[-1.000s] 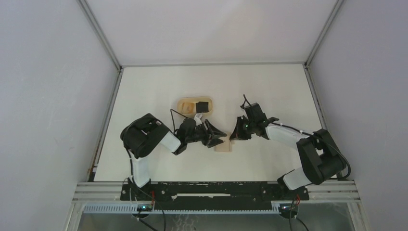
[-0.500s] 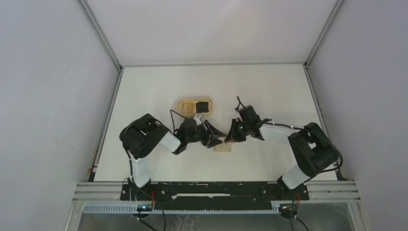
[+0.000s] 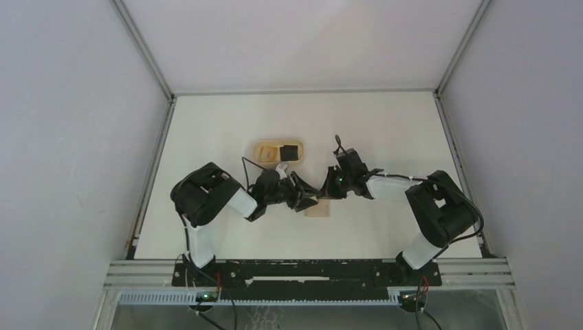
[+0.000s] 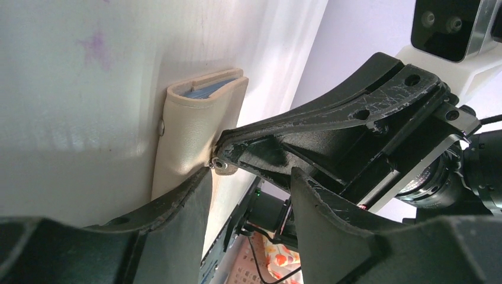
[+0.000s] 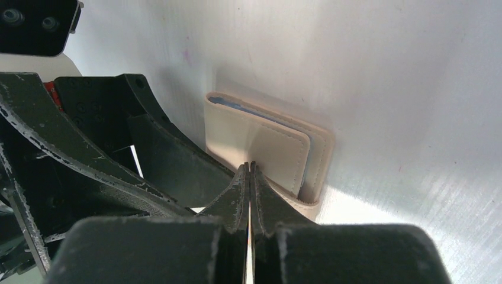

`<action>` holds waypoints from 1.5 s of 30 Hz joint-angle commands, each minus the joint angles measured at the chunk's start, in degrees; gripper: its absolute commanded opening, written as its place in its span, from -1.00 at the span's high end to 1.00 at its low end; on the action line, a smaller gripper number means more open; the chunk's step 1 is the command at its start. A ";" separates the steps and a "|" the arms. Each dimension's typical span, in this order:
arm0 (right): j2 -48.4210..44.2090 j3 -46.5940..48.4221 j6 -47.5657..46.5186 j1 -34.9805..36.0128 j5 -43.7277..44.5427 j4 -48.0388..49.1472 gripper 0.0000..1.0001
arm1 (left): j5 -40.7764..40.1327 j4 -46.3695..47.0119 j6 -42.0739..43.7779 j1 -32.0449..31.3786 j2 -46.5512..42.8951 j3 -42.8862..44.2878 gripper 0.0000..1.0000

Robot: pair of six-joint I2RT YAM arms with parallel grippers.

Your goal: Take the credit cards out of the card holder

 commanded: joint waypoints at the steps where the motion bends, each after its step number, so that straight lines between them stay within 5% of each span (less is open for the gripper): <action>1: 1.92 1.55 -0.12 1.38 2.86 1.95 1.00 | -1.96 -1.90 0.00 0.44 -0.18 -2.32 -0.15; 31: 7.18 -2.18 -0.35 1.29 2.43 7.35 1.00 | -1.01 -3.22 1.77 3.53 -9.38 -5.91 -0.18; 45: 7.81 -2.18 -0.51 1.33 1.80 7.69 1.00 | -2.04 -4.55 3.60 4.78 -6.44 -7.79 -0.18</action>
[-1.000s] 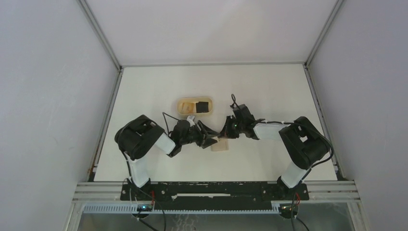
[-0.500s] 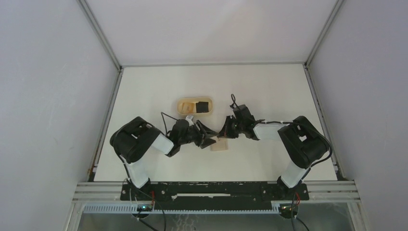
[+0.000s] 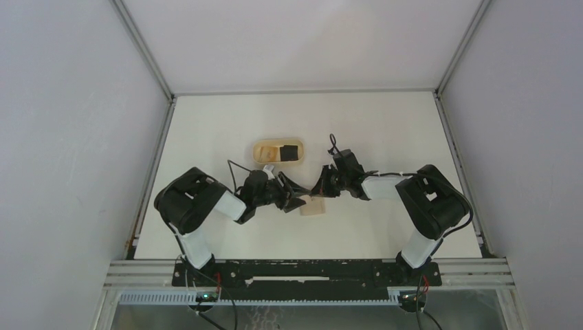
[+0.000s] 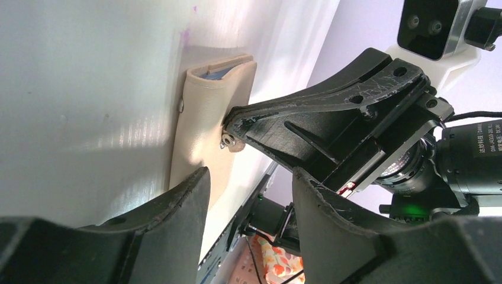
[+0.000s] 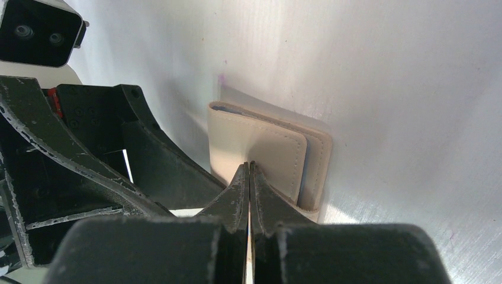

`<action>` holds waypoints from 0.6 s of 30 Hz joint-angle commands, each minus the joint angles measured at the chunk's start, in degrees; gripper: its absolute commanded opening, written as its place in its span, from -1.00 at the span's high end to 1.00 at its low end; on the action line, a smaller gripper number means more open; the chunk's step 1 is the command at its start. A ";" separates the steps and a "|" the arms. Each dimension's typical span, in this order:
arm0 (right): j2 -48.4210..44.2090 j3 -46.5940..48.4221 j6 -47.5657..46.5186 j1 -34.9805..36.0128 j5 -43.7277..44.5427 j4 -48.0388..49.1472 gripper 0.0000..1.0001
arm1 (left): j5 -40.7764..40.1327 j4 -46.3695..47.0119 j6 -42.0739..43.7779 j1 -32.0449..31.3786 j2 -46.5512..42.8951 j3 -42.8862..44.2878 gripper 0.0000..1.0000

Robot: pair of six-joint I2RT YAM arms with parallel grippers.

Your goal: Take the credit cards out of the card holder

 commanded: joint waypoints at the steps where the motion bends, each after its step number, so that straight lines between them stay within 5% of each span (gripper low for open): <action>1: 2.59 -1.68 -1.58 0.24 4.08 -3.54 1.00 | -1.14 -1.22 2.36 0.66 0.93 -1.69 -0.18; 18: 0.20 -1.64 -3.50 1.41 7.55 -7.87 1.00 | -2.78 -0.61 0.57 0.66 1.74 -2.68 -0.18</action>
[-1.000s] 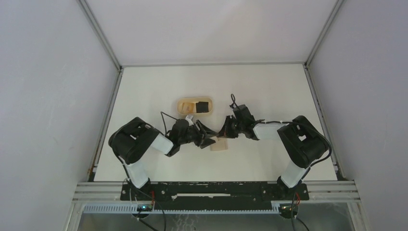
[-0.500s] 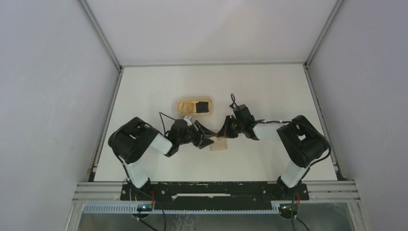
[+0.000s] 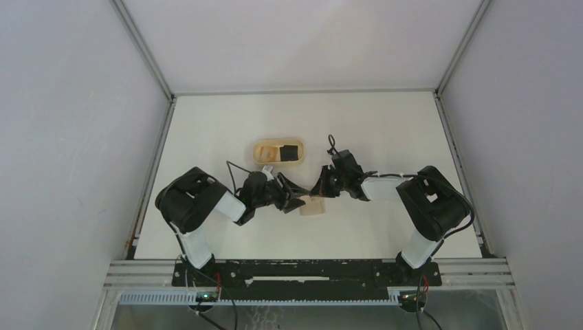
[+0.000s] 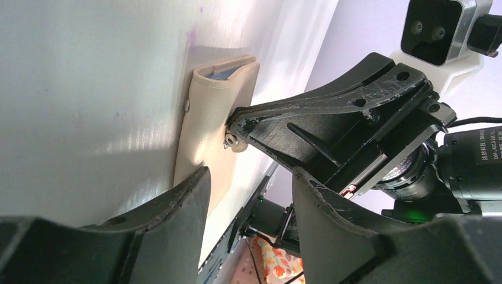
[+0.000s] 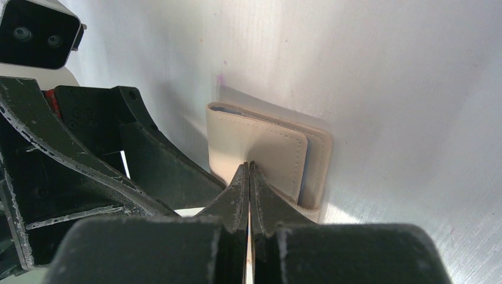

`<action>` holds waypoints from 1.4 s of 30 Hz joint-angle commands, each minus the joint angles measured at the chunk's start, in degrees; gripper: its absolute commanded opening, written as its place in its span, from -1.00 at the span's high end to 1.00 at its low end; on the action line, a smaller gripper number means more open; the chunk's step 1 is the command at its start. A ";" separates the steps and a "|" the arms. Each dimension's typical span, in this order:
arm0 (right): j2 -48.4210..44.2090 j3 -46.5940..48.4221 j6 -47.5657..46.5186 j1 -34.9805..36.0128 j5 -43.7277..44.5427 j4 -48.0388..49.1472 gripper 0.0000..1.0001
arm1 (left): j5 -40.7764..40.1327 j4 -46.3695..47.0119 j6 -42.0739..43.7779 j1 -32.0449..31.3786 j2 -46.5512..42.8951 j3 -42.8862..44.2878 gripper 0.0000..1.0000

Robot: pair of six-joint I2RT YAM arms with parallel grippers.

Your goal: Take the credit cards out of the card holder

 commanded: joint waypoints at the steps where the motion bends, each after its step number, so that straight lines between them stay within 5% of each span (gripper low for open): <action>1: 0.64 -1.74 -3.07 0.45 5.58 -7.21 1.00 | -2.30 -3.08 0.81 0.53 1.06 -1.61 -0.17; 15: -2.97 -2.98 -3.93 -3.39 2.39 -8.39 1.00 | -1.86 -3.08 0.86 0.50 1.60 -1.09 -0.18; 42: -1.85 -0.81 -4.37 3.92 5.88 -7.55 1.00 | -1.91 -2.10 -0.09 0.18 2.36 -1.65 -0.18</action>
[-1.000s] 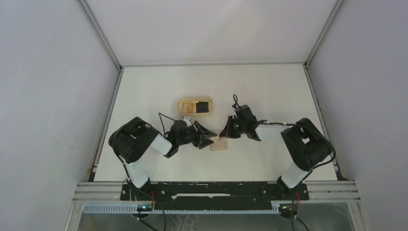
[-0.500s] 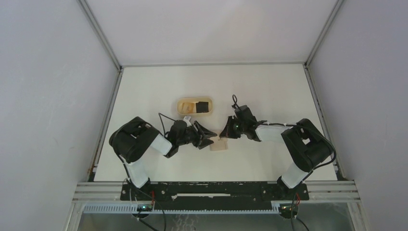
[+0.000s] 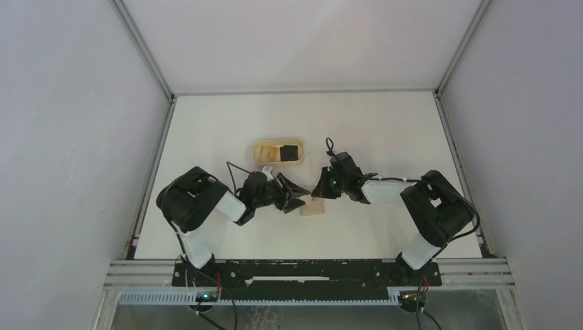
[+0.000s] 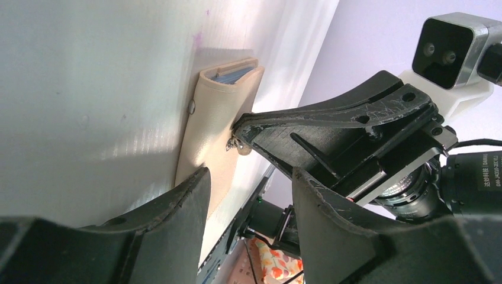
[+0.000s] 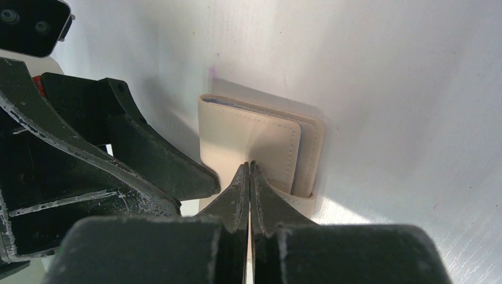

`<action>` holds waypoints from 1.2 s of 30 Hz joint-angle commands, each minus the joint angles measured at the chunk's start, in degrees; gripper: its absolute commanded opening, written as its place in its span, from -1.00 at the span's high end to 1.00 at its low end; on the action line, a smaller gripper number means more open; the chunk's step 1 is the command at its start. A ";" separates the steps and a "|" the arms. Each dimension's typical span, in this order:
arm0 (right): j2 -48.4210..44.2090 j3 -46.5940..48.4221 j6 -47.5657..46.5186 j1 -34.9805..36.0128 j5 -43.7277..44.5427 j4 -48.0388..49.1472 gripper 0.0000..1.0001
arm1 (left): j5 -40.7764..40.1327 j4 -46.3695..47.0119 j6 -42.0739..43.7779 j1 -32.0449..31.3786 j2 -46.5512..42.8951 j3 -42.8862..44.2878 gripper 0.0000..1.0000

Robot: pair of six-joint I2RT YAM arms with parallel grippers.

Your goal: Take the credit cards out of the card holder

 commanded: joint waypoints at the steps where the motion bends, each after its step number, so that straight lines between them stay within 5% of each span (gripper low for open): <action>1: 1.09 0.13 -2.16 2.18 1.67 -5.34 1.00 | -1.80 -2.42 0.35 0.16 1.76 -1.70 -0.18; 36: 4.40 2.82 -0.49 18.84 23.15 -13.90 1.00 | -9.19 8.13 -8.37 0.29 4.80 -2.25 -0.19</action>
